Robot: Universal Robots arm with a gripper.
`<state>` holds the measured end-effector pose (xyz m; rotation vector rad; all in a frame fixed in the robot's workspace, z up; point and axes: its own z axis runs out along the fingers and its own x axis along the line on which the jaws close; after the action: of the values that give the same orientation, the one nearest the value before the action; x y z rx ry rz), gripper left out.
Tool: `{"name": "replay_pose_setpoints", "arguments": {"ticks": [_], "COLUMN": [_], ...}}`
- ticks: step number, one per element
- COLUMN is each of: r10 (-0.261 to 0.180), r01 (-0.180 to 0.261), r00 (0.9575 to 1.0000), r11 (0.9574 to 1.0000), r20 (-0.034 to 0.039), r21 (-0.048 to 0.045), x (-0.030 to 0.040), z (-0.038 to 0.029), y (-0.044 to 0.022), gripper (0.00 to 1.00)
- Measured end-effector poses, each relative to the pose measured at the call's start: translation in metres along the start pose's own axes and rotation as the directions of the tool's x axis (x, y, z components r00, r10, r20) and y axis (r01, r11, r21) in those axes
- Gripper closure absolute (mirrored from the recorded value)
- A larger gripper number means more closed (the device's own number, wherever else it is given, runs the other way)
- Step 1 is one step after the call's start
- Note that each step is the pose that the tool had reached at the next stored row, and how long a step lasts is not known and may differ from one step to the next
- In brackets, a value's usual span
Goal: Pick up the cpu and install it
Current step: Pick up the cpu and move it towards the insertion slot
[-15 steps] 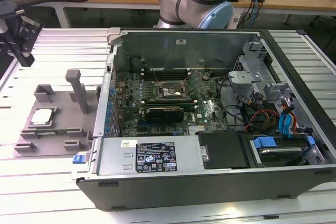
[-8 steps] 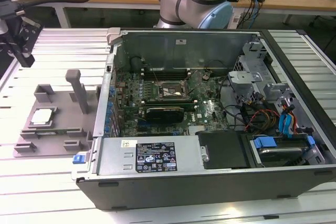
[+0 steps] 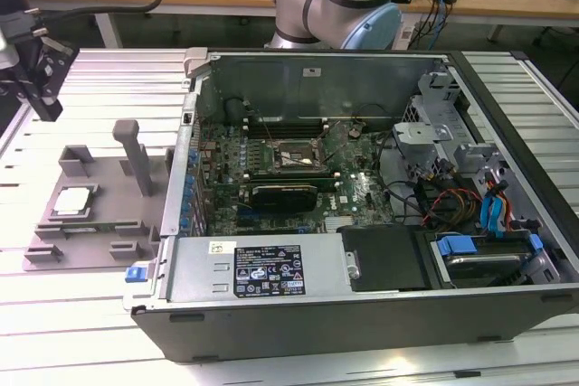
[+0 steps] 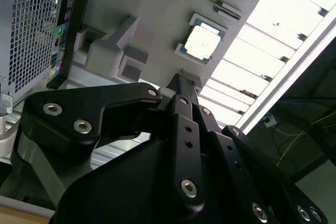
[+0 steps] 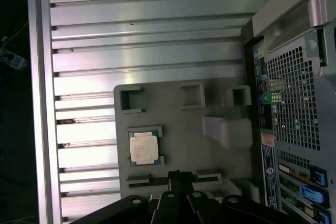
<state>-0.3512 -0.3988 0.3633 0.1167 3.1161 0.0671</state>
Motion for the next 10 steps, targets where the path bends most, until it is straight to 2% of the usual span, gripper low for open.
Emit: {"name": "replay_pose_setpoints", "arguments": {"ticks": [10], "r10": [0.000], "r01": [0.000], "r00": [1.0000], "r11": [1.0000], "r20": [0.0001], "r21": [0.0000], "x": [0.0006], "z": [0.0074], "y": [-0.0004], "gripper": [0.89]}}
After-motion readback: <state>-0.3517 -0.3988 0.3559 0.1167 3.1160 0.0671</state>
